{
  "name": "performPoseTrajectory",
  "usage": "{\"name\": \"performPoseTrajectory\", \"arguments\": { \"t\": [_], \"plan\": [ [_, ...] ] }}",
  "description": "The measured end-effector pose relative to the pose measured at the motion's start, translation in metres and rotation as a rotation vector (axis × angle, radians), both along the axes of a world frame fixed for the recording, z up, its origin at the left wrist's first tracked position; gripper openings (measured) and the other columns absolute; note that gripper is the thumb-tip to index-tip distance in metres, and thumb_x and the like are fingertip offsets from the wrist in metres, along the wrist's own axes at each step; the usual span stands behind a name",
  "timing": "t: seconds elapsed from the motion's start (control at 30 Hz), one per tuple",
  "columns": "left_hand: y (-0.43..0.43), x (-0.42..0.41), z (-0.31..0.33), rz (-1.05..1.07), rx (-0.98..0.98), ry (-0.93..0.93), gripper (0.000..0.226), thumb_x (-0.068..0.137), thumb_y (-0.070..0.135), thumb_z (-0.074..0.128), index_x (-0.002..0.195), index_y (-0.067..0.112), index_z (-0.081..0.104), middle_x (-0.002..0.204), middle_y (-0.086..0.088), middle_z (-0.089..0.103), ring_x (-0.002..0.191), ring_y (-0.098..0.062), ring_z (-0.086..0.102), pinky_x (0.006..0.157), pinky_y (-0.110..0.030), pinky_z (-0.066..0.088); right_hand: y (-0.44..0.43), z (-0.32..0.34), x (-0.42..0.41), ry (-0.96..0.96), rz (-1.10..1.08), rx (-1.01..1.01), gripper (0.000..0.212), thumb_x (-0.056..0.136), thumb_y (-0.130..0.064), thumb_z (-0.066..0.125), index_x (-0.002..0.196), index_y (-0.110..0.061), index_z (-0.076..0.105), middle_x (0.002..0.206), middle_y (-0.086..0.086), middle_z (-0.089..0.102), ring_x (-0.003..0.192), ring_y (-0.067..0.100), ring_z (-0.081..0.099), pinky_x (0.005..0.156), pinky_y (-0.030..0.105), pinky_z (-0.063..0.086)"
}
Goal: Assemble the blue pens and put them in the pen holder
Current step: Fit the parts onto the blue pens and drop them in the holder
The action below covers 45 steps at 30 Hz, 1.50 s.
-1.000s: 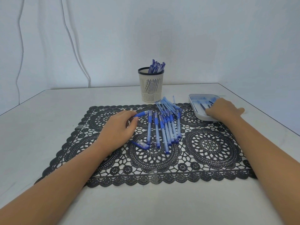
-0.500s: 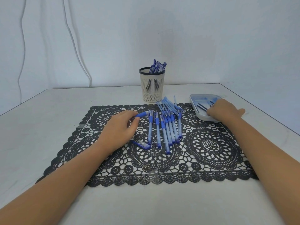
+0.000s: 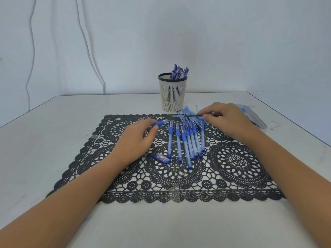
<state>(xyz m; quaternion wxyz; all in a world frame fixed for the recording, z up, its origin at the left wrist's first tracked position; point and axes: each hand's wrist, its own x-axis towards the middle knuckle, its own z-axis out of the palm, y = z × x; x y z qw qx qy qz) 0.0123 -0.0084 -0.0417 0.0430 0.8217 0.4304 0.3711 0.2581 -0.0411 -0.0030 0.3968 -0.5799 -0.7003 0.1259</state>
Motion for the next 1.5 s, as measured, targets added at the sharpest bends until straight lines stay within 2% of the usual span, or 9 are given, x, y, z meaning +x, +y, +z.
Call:
{"name": "performPoseTrajectory", "arguments": {
  "t": [0.1, 0.67, 0.83, 0.9, 1.0, 1.07, 1.2, 1.37, 1.5],
  "plan": [
    [0.001, 0.000, -0.001, -0.003, -0.006, -0.003, 0.022, 0.094, 0.025, 0.049, 0.110, 0.018, 0.062, 0.075, 0.019, 0.053, 0.065, -0.005, 0.053, 0.060, -0.006, 0.034, -0.004, 0.000, -0.006, 0.010, 0.045, -0.017, 0.019, 0.089, -0.013, 0.058, 0.096, -0.024, 0.071, 0.088, -0.010, 0.063, 0.077, -0.002, 0.055, 0.062, -0.003, 0.036],
    [0.002, -0.001, -0.003, -0.031, 0.017, -0.006, 0.022, 0.094, 0.025, 0.050, 0.109, 0.015, 0.063, 0.080, 0.010, 0.059, 0.070, -0.012, 0.054, 0.062, -0.013, 0.036, -0.004, -0.003, -0.009, 0.000, 0.047, -0.004, 0.020, 0.090, -0.012, 0.057, 0.095, -0.024, 0.071, 0.082, -0.017, 0.059, 0.070, 0.005, 0.054, 0.057, 0.003, 0.039],
    [0.003, -0.002, -0.007, -0.071, 0.083, 0.088, 0.027, 0.092, 0.029, 0.051, 0.111, 0.013, 0.063, 0.088, 0.005, 0.062, 0.075, -0.005, 0.046, 0.071, -0.020, 0.035, -0.004, -0.003, -0.012, -0.217, 0.009, 0.046, 0.020, 0.088, -0.021, 0.056, 0.093, -0.034, 0.071, 0.082, -0.014, 0.060, 0.074, 0.007, 0.054, 0.080, 0.041, 0.046],
    [0.002, 0.000, -0.008, -0.088, 0.117, 0.132, 0.025, 0.092, 0.025, 0.054, 0.112, 0.012, 0.063, 0.091, 0.003, 0.064, 0.079, -0.005, 0.047, 0.073, -0.017, 0.035, -0.007, -0.005, -0.020, -0.315, 0.023, 0.070, 0.021, 0.089, -0.027, 0.054, 0.099, -0.036, 0.070, 0.084, -0.016, 0.060, 0.081, 0.008, 0.055, 0.086, 0.048, 0.042],
    [0.002, 0.000, -0.007, -0.102, 0.118, 0.131, 0.032, 0.092, 0.033, 0.049, 0.111, 0.012, 0.063, 0.094, 0.003, 0.065, 0.082, -0.004, 0.048, 0.073, -0.012, 0.033, -0.011, -0.010, -0.034, -0.462, 0.031, 0.109, 0.031, 0.092, -0.037, 0.050, 0.121, -0.041, 0.057, 0.105, -0.017, 0.063, 0.100, 0.006, 0.051, 0.089, 0.035, 0.030],
    [0.002, -0.001, -0.007, -0.103, 0.100, 0.106, 0.039, 0.090, 0.040, 0.043, 0.111, 0.014, 0.063, 0.094, 0.005, 0.065, 0.084, -0.005, 0.051, 0.075, -0.016, 0.037, -0.011, -0.012, -0.035, -0.489, 0.000, 0.096, 0.039, 0.091, -0.041, 0.049, 0.130, -0.042, 0.046, 0.114, -0.016, 0.059, 0.109, 0.009, 0.049, 0.090, 0.037, 0.028],
    [0.003, -0.001, -0.007, -0.099, 0.075, 0.062, 0.036, 0.089, 0.035, 0.045, 0.112, 0.013, 0.063, 0.090, 0.005, 0.063, 0.077, -0.006, 0.049, 0.071, -0.019, 0.037, -0.010, -0.009, -0.026, -0.219, -0.014, 0.070, 0.012, 0.088, -0.029, 0.054, 0.099, -0.034, 0.049, 0.089, -0.017, 0.057, 0.088, 0.008, 0.056, 0.093, 0.046, 0.041],
    [0.002, -0.001, -0.008, -0.131, 0.102, 0.087, 0.045, 0.089, 0.044, 0.038, 0.110, 0.014, 0.063, 0.094, 0.004, 0.065, 0.085, -0.007, 0.054, 0.075, -0.019, 0.040, -0.012, -0.010, -0.036, -0.071, 0.077, 0.032, 0.006, 0.087, -0.021, 0.060, 0.087, -0.027, 0.063, 0.080, -0.017, 0.061, 0.076, -0.003, 0.055, 0.069, 0.007, 0.040],
    [0.001, 0.000, -0.008, -0.143, 0.128, 0.102, 0.045, 0.089, 0.043, 0.038, 0.109, 0.013, 0.064, 0.094, 0.003, 0.066, 0.086, -0.008, 0.055, 0.077, -0.018, 0.041, -0.013, -0.016, -0.048, -0.005, 0.153, -0.018, 0.020, 0.088, -0.020, 0.060, 0.105, -0.027, 0.069, 0.090, -0.020, 0.064, 0.079, -0.014, 0.054, 0.068, -0.004, 0.035]
  ]
}}
